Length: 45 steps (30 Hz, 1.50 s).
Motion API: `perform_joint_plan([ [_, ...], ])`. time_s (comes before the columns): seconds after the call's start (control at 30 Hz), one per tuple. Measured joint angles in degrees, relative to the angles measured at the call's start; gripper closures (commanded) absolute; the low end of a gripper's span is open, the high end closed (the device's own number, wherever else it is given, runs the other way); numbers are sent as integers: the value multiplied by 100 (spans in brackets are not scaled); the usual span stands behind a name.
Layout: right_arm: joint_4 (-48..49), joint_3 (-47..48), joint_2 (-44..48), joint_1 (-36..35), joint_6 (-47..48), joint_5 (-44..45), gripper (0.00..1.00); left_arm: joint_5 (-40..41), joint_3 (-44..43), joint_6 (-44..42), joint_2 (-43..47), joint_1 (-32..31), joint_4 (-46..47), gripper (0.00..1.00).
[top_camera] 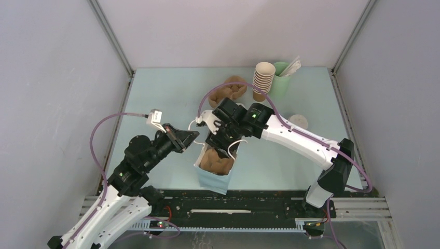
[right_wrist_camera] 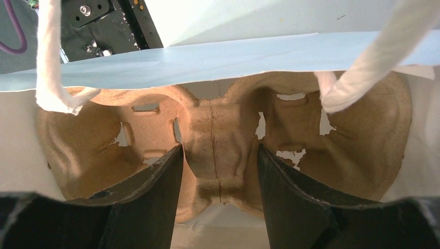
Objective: Pack the takeout coffee
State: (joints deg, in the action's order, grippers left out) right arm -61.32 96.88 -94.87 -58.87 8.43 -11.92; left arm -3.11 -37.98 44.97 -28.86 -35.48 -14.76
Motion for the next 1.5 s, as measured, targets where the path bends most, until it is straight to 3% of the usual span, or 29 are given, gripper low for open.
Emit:
perform_joint_plan([
  [0.33, 24, 448, -9, -7, -138, 166, 24, -4, 0, -2, -37, 0, -2, 100],
  [0.5, -59, 881, -9, -17, -485, 522, 23, -15, 0, -4, -87, 0, -2, 100],
  [0.63, -590, 1659, -208, -68, -1427, 1187, 23, -24, 0, -2, -142, 0, -2, 100],
  [0.8, -1172, 2350, -415, -96, -2771, 1617, 1, -26, 0, 2, -146, 0, 0, 100],
  [1.0, -1322, 2817, -496, -343, -4120, 1952, 0, -11, 0, 101, -146, 0, 2, 100],
  [1.13, -1600, 4118, -1038, -743, -5160, 2409, 0, 0, 0, 264, -146, 0, 2, 100],
  [1.2, -1639, 4625, -1261, -872, -5794, 2533, 7, 0, 0, 323, -146, 0, 2, 100],
  [1.3, -1668, 4380, -1176, -979, -6677, 2638, 38, 0, 0, 382, -144, 0, 2, 100],
  [1.4, -1700, 3646, -953, -1095, -7604, 2837, 46, 7, 0, 413, -144, 0, 4, 100],
  [1.5, -2020, 3399, -970, -1152, -8428, 3117, 47, 61, 0, 420, -118, 0, 2, 100],
])
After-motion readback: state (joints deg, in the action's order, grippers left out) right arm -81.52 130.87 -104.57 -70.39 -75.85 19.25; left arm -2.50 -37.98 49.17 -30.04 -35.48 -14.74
